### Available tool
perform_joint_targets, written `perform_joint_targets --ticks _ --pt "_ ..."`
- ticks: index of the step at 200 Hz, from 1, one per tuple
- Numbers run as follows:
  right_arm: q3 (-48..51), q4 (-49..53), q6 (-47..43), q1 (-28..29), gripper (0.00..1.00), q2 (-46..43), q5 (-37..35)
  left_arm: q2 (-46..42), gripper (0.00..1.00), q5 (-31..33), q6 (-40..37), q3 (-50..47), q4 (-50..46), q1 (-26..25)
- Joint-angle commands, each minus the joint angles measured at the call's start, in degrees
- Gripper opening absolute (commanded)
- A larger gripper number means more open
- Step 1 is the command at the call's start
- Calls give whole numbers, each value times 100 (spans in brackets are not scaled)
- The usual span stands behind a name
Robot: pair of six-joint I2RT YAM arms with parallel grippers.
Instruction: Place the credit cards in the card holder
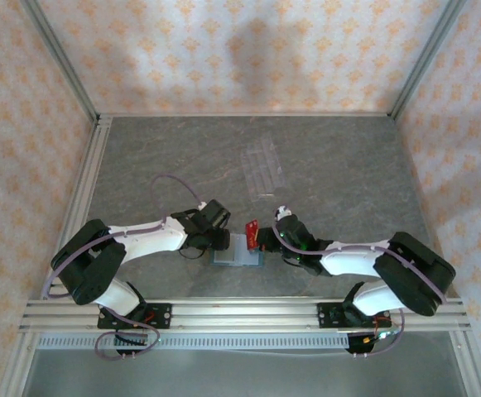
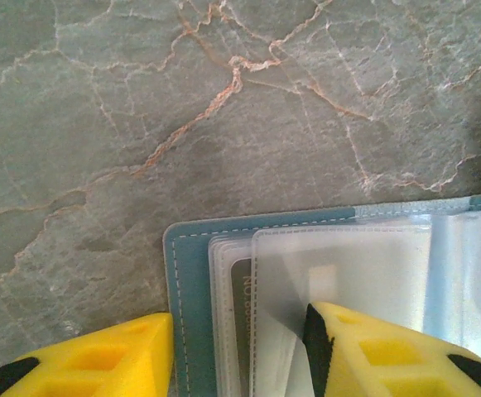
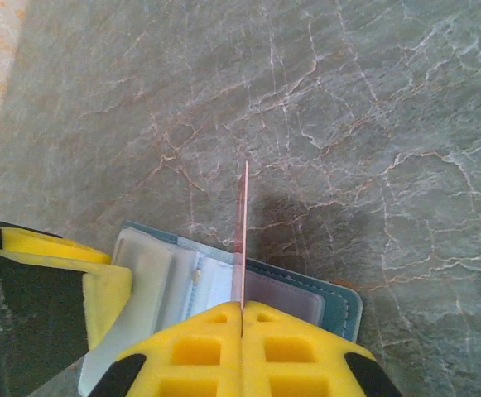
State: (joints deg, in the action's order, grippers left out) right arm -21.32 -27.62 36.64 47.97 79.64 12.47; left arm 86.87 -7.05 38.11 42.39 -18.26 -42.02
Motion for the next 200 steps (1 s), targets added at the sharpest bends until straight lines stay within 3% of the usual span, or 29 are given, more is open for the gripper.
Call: perform_joint_targets --ticks 1,96,151,200 --pt "5 -261 -107 8 0 181 -25 0 46 54 213 -286 -42 -74" --pt "-311 394 -489 -244 0 -196 355 -448 45 361 774 -622 -57 -456" --pt "-233 -37 -279 -217 0 -135 815 -905 47 591 626 -177 -659 -461" --pt "-189 -771 -6 -217 0 253 1193 -667 46 491 531 51 -655 -461"
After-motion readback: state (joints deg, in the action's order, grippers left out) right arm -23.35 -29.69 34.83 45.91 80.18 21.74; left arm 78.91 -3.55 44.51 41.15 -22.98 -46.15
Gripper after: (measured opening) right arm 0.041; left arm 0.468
